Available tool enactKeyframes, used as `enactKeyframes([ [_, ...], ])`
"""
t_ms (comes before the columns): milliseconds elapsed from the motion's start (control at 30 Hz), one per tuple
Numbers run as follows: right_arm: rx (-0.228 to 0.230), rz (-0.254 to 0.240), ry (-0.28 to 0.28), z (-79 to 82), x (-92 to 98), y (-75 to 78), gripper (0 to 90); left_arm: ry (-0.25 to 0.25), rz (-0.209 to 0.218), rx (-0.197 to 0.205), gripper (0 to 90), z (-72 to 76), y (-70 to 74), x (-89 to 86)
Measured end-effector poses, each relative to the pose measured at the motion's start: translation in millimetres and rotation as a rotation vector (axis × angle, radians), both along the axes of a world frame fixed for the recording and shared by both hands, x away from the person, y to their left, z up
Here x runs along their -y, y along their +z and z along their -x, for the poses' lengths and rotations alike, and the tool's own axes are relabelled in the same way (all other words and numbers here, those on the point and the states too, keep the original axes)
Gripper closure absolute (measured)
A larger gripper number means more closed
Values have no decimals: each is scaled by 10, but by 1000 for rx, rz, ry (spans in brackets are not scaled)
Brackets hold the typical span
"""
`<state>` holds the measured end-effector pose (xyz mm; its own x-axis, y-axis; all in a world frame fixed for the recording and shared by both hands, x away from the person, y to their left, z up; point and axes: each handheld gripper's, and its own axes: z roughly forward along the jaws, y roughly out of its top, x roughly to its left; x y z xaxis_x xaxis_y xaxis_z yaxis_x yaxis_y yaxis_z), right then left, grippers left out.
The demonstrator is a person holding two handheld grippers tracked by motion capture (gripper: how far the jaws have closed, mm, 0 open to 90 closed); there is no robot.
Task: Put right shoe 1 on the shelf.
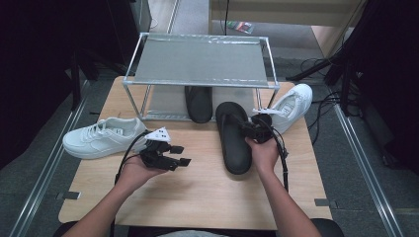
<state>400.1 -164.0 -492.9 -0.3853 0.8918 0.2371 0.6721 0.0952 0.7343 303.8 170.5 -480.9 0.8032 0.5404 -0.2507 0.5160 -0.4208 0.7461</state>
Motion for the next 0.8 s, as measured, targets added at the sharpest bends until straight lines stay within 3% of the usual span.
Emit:
enactKeyframes([
  [367, -30, -19, -48, -322, -194, -54, 719, -15, -2, 0, 413, -18, 0, 19],
  [633, -37, -14, -53, -432, -220, -66, 707, -19, 1, -4, 410, -26, 1, 22],
  [700, -39, -8, -46, -426, -219, -85, 647, -21, 2, -5, 410, -34, -3, 20],
  [800, -12, -3, -31, -399, -201, -83, 628, -20, 1, -11, 410, -47, -11, 24],
])
